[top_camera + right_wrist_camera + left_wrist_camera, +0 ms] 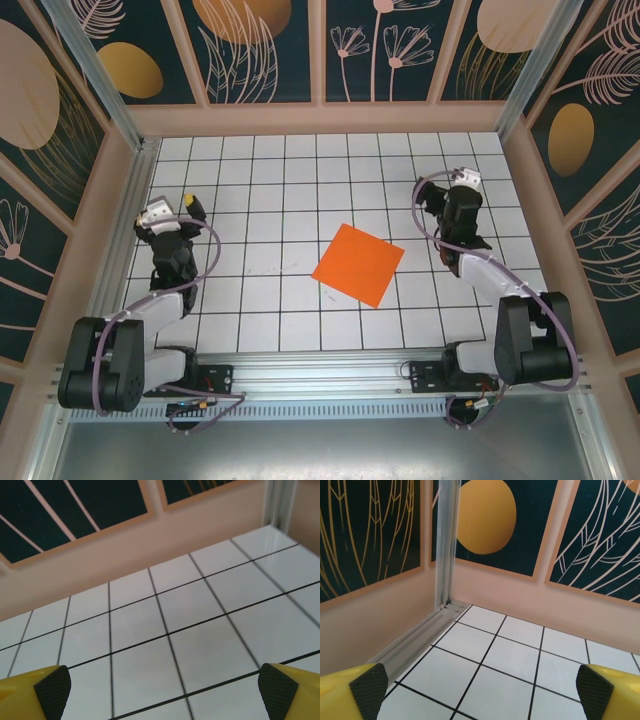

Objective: Fold a paper plane with a square sheet of paper (pick it up from the middle)
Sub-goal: Rotate the square sheet of paper at the center of the table.

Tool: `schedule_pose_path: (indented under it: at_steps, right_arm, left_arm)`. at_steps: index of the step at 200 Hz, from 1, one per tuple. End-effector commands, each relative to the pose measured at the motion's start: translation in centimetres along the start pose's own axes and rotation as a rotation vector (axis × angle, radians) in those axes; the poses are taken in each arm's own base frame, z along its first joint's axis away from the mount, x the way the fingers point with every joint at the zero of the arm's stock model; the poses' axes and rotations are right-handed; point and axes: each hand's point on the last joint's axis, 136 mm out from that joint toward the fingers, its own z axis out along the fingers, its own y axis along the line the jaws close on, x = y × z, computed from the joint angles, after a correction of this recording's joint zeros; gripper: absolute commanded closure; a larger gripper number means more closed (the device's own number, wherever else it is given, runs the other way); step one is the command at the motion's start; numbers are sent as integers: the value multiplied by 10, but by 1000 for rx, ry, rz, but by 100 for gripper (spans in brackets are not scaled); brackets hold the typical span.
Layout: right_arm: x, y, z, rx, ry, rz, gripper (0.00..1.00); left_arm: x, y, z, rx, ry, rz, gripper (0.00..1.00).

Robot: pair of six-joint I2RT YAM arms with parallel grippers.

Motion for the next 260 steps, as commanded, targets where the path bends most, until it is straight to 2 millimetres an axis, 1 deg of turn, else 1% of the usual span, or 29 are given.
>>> schedule_pose_path:
  at_steps: [1, 16, 30, 43, 55, 65, 80, 104, 130, 154, 173, 201, 208, 230, 236, 249, 260]
  right_arm:
    - [60, 19, -6, 40, 286, 71, 1]
    - [84, 44, -14, 35, 412, 86, 1]
    - [111, 61, -26, 30, 525, 111, 1]
    - [137, 70, -39, 30, 616, 137, 1]
    - [155, 77, -48, 26, 681, 159, 1]
    - [166, 83, -54, 15, 719, 168, 1]
    - [179, 86, -54, 20, 757, 170, 1]
    - [190, 81, -46, 67, 779, 157, 1]
    - [199, 77, -37, 106, 789, 135, 1]
    - [203, 79, -28, 106, 795, 103, 1]
    - [209, 84, -20, 84, 812, 71, 1]
    - [216, 104, -4, -26, 831, -32, 1]
    - [218, 114, -2, -90, 848, -60, 1]
    - [226, 137, 8, -234, 873, -167, 1]
    - [228, 140, 11, -251, 879, -185, 1]
    - [226, 151, 18, -292, 880, -206, 4]
    - [212, 162, 23, -306, 841, -193, 4]
  left_arm:
    - [34, -5, 5, -5, 234, -66, 2]
    - [45, -21, 8, 45, 346, -103, 2]
    - [53, -27, 10, 50, 420, -152, 2]
    - [59, -35, 11, 74, 472, -178, 1]
    - [61, -42, 11, 105, 499, -194, 2]
    - [63, -47, 11, 127, 515, -203, 1]
    - [66, -55, 13, 159, 535, -205, 2]
    - [70, -62, 14, 192, 560, -205, 2]
    - [73, -64, 13, 200, 579, -206, 2]
    - [75, -68, 13, 219, 596, -208, 1]
    - [75, -73, 11, 242, 610, -221, 1]
    - [77, -81, 6, 282, 643, -251, 2]
    - [77, -83, 4, 290, 654, -261, 2]
    - [82, -89, -3, 324, 701, -284, 3]
    - [84, -91, -6, 335, 715, -294, 3]
    - [86, -97, -14, 366, 749, -316, 5]
    - [90, -102, -20, 383, 779, -333, 6]
